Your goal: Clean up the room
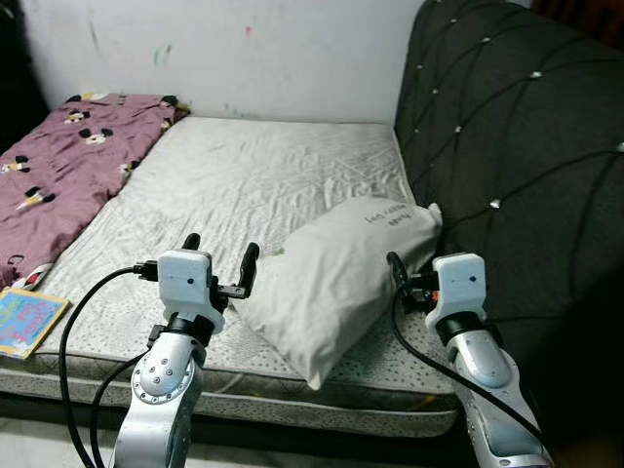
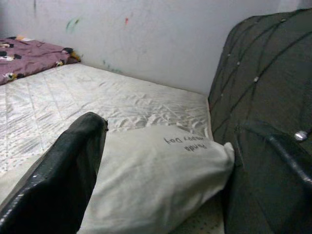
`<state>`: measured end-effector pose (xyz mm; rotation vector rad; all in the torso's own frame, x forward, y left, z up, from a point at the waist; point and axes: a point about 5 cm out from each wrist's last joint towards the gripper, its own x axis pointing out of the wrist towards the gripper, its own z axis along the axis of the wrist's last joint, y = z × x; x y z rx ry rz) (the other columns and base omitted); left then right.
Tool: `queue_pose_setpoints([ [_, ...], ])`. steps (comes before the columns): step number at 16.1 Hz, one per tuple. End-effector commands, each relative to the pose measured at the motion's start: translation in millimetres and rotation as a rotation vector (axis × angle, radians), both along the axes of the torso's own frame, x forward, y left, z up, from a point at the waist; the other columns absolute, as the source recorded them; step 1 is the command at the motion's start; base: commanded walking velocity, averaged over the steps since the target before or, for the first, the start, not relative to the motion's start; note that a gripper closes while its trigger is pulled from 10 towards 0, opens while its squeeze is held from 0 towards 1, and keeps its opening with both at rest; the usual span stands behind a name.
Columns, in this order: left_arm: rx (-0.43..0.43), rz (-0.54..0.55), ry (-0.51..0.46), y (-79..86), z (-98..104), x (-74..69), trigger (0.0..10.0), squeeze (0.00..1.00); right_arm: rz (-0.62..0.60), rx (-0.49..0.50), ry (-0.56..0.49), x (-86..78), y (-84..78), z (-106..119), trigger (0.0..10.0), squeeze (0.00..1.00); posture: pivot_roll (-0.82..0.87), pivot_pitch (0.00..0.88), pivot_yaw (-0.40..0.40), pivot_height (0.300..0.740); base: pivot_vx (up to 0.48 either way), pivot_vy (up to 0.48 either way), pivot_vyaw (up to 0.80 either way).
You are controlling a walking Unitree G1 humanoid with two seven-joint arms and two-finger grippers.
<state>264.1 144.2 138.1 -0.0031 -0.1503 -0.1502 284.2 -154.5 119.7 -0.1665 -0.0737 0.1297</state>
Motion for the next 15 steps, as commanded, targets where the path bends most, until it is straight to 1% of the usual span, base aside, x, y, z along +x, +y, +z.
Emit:
queue_pose_setpoints([
  [1,-0.002,-0.008,-0.022,1.8,4.1,-0.9,10.0,0.0,0.008,0.001,-0.019,1.7,1.7,4.4,10.0,0.0,-0.02,0.0,0.013,0.74,0.289,0.0,0.0],
  [8,0.0,-0.026,-0.024,1.4,4.6,-0.5,10.0,0.0,0.013,0.002,-0.018,2.5,4.2,3.6,10.0,0.0,-0.02,0.0,0.015,0.74,0.312,0.0,0.0],
  [10,0.011,0.008,0.0,4.1,1.4,0.7,10.0,0.0,0.011,0.003,-0.019,2.5,4.3,3.4,10.0,0.0,-0.02,0.0,0.016,0.74,0.0,0.0,0.0],
  [15,0.009,0.008,0.001,4.8,1.1,1.1,10.0,0.0,0.011,0.002,-0.016,2.1,4.1,2.5,10.0,0.0,-0.02,0.0,0.018,0.74,0.0,0.0,0.0],
])
